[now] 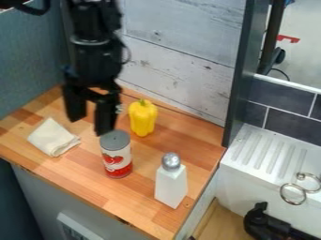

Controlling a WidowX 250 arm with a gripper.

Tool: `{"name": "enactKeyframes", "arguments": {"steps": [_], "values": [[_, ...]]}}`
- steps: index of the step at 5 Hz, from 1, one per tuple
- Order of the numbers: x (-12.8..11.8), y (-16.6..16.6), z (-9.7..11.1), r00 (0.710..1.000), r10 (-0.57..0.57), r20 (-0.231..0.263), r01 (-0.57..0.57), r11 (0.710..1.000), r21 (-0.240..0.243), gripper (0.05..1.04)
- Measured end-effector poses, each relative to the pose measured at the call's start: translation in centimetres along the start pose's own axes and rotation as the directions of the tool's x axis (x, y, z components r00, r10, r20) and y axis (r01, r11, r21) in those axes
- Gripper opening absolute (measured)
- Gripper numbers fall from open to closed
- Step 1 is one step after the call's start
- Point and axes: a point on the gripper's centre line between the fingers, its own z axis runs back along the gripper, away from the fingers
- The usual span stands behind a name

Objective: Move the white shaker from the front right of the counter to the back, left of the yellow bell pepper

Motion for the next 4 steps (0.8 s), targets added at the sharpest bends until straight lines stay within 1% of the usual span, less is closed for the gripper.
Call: {"name": "enactKeyframes", "arguments": {"steps": [1, 2, 3, 4], "values": [[0.2, -3.3, 1.0, 0.997, -0.076, 0.016, 0.077, 0.997, -0.025, 1.0], [0.8, -5.9, 1.2, 0.991, -0.128, 0.04, 0.13, 0.99, -0.051, 1.0], [1.2, -8.2, 0.2, 0.988, -0.147, 0.045, 0.15, 0.986, -0.069, 1.0], [1.9, -9.2, -1.0, 0.99, -0.12, 0.072, 0.126, 0.989, -0.084, 1.0]]}}
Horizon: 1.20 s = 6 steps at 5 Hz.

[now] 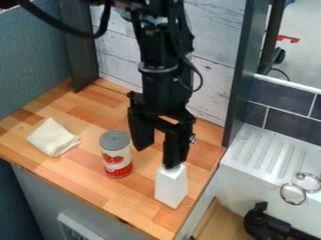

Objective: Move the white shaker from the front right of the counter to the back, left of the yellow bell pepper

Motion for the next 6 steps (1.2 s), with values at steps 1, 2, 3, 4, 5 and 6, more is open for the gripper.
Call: {"name": "enactKeyframes", "arguments": {"steps": [1, 2, 3, 4, 5, 6], "values": [[0.6, -0.3, -2.2, 0.999, 0.011, -0.046, -0.009, 0.999, 0.047, 1.0], [1.2, 0.0, -1.7, 0.999, 0.014, -0.034, -0.011, 0.996, 0.086, 1.0], [1.9, 0.6, -1.8, 1.0, 0.03, 0.0, -0.03, 0.993, 0.118, 1.0], [2.5, 0.8, -3.0, 0.999, 0.039, -0.029, -0.036, 0.993, 0.116, 1.0], [2.9, 0.5, -4.2, 0.998, 0.034, -0.044, -0.03, 0.996, 0.084, 1.0], [3.2, 0.6, -4.7, 0.997, 0.039, -0.064, -0.034, 0.996, 0.083, 0.941]]}}
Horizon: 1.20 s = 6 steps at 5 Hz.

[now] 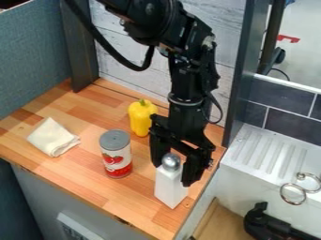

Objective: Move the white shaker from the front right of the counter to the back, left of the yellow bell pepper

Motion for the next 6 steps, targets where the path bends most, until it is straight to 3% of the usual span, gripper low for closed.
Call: {"name": "enactKeyframes", "arguments": {"steps": [1, 2, 3, 4, 5, 6], "values": [[0.2, 0.1, -0.7, 1.0, 0.02, -0.017, -0.02, 1.0, 0.009, 0.668], [0.2, 0.2, -0.7, 1.0, 0.023, -0.02, -0.022, 1.0, 0.01, 0.63], [-1.0, 1.0, 2.1, 0.999, 0.023, 0.034, -0.023, 0.999, -0.024, 0.629], [-3.7, 2.2, 5.5, 0.989, 0.058, 0.137, -0.051, 0.997, -0.056, 0.63], [-4.7, 4.2, 7.6, 0.98, 0.102, 0.174, -0.087, 0.992, -0.09, 0.63], [-4.3, 7.3, 10.3, 0.962, 0.142, 0.233, -0.123, 0.988, -0.096, 0.63]]}}
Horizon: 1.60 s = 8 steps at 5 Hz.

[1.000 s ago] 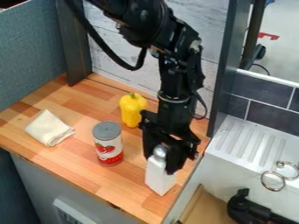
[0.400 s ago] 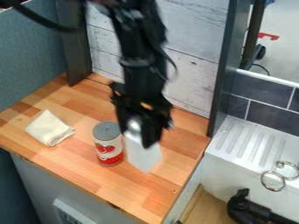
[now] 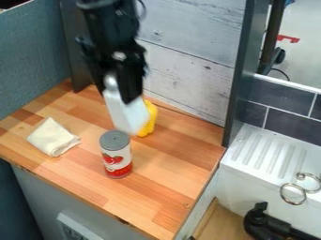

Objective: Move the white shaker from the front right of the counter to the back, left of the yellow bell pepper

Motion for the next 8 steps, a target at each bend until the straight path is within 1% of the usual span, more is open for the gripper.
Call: {"name": "enactKeyframes", "arguments": {"steps": [1, 2, 3, 4, 5, 6, 7, 8], "values": [[0.8, 3.2, 0.2, 0.996, 0.081, 0.029, -0.082, 0.995, 0.049, 0.63], [1.7, 5.4, -0.7, 0.991, 0.132, 0.036, -0.136, 0.983, 0.124, 0.63], [2.3, 7.6, -2.3, 0.981, 0.189, 0.043, -0.193, 0.97, 0.145, 0.63], [3.5, 10.5, -4.1, 0.97, 0.244, 0.01, -0.243, 0.958, 0.151, 0.63], [4.9, 13.0, -5.7, 0.96, 0.277, -0.032, -0.269, 0.951, 0.155, 0.63], [6.0, 15.0, -7.2, 0.953, 0.298, -0.063, -0.285, 0.945, 0.158, 0.63], [6.8, 16.2, -9.0, 0.948, 0.301, -0.105, -0.281, 0.944, 0.174, 0.63], [7.3, 16.7, -9.9, 0.943, 0.308, -0.122, -0.284, 0.942, 0.181, 0.63]]}}
